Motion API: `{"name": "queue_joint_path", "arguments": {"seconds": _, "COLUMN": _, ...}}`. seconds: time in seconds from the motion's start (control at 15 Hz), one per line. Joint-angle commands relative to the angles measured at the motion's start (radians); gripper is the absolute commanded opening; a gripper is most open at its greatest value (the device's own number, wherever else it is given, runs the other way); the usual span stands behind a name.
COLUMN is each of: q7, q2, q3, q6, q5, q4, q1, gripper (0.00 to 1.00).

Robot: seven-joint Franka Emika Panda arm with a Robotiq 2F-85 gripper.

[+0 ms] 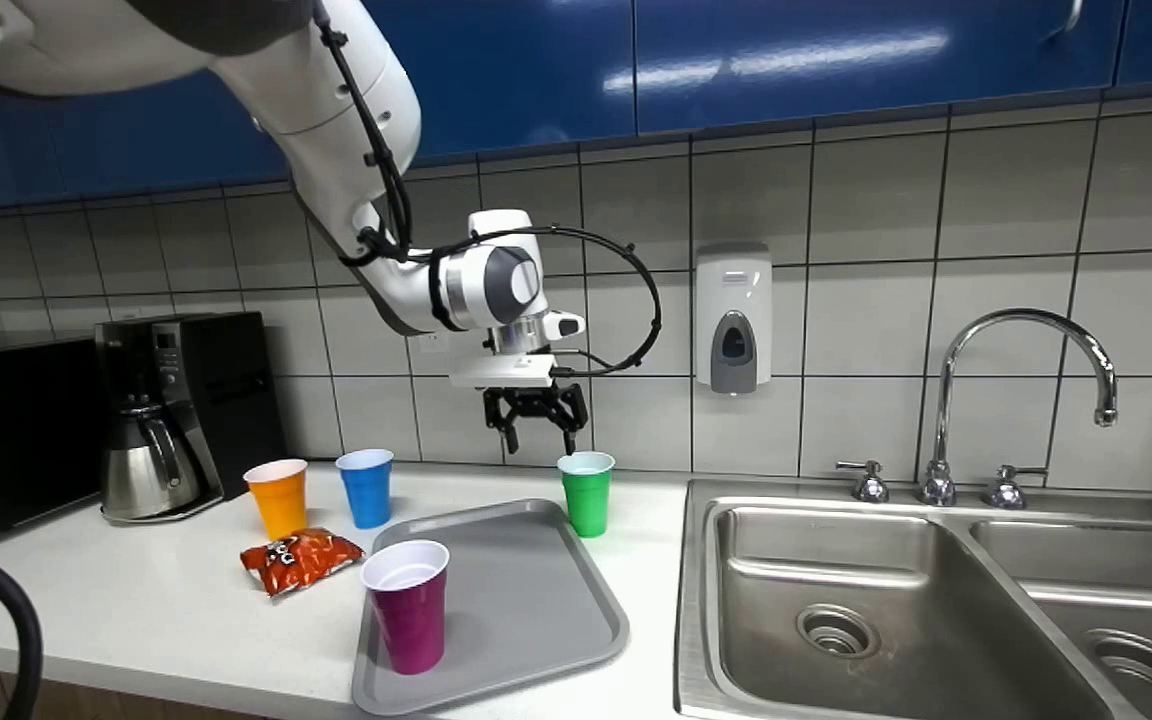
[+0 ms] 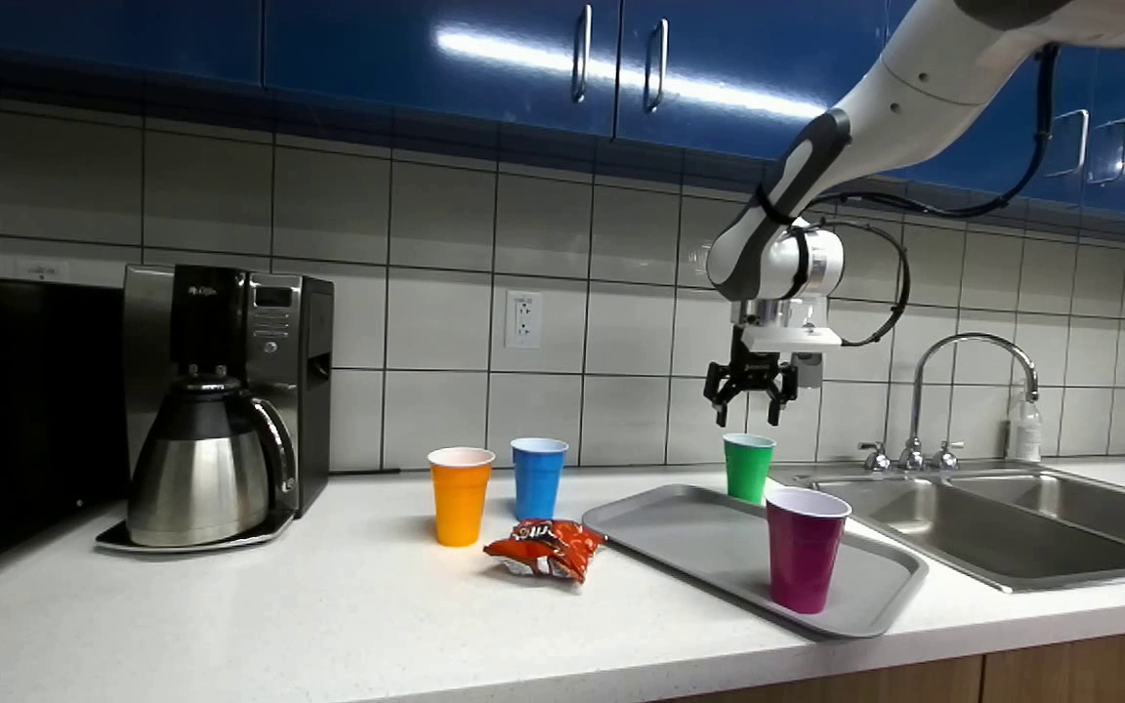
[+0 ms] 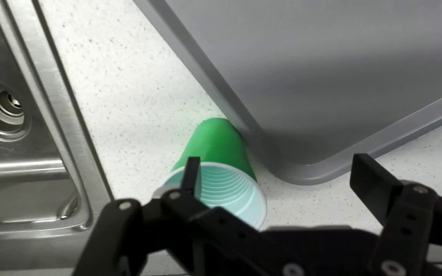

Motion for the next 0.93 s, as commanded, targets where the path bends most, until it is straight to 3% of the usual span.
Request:
{"name": "queue_joint_path", "arguments": {"seconds": 0.0, "q7": -0.027, "q2": 0.105, "q3": 0.008, "q6": -0.048, "q5": 0.007, "q4": 0.139, "q1": -0.016, "gripper": 1.0}}
{"name": "queue_joint_path", "arguments": {"seconds": 0.87, "q7": -0.017, "q2": 0.296, "q3": 0.011, "q6": -0.083, "q5": 0.009, "q4": 0.353, "q1": -0.015, "gripper": 1.0}}
